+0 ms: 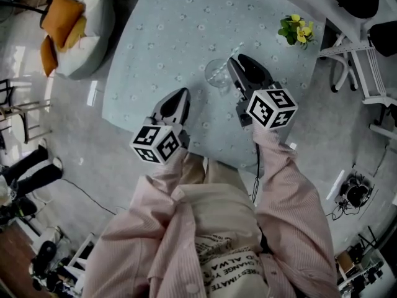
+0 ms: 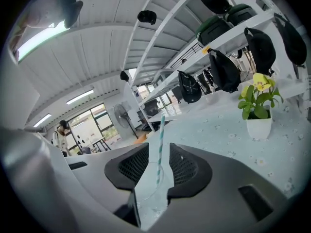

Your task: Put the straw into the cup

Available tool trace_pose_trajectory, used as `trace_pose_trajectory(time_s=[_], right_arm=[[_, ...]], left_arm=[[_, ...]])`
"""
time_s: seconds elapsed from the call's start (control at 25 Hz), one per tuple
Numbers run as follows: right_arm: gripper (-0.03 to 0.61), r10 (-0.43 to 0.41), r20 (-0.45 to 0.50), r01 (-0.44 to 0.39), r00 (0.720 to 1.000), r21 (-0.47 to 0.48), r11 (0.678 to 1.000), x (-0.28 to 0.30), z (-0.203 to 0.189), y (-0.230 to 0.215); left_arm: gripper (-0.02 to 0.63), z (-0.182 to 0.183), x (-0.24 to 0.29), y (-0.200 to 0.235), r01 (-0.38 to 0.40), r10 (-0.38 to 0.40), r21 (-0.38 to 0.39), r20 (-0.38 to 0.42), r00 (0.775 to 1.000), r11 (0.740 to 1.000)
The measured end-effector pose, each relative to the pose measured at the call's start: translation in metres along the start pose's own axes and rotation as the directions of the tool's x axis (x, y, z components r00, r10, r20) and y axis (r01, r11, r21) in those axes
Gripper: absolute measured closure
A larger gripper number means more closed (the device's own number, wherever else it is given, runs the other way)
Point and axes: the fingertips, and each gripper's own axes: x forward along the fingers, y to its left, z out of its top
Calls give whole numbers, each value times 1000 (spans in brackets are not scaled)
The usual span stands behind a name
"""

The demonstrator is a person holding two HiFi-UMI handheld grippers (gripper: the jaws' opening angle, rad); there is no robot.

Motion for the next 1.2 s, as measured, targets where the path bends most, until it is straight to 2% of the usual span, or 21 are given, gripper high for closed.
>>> trace_pose_trajectory(time_s=[0.32,0.64,1.2], right_arm=[[557,19,17,-18,1000,-70,997,-35,16,24],[575,29,116,-20,993,-84,996,-72,56,41],[578,24,237,22,971,-188,982,-123,111,71]], left_arm=[[614,39,-11,-39,81,-87,122,44,995,989],[614,77,-26,-71,136,-161,233,93,983,963],[614,129,-59,-101,148,-228,359,193,954,922]])
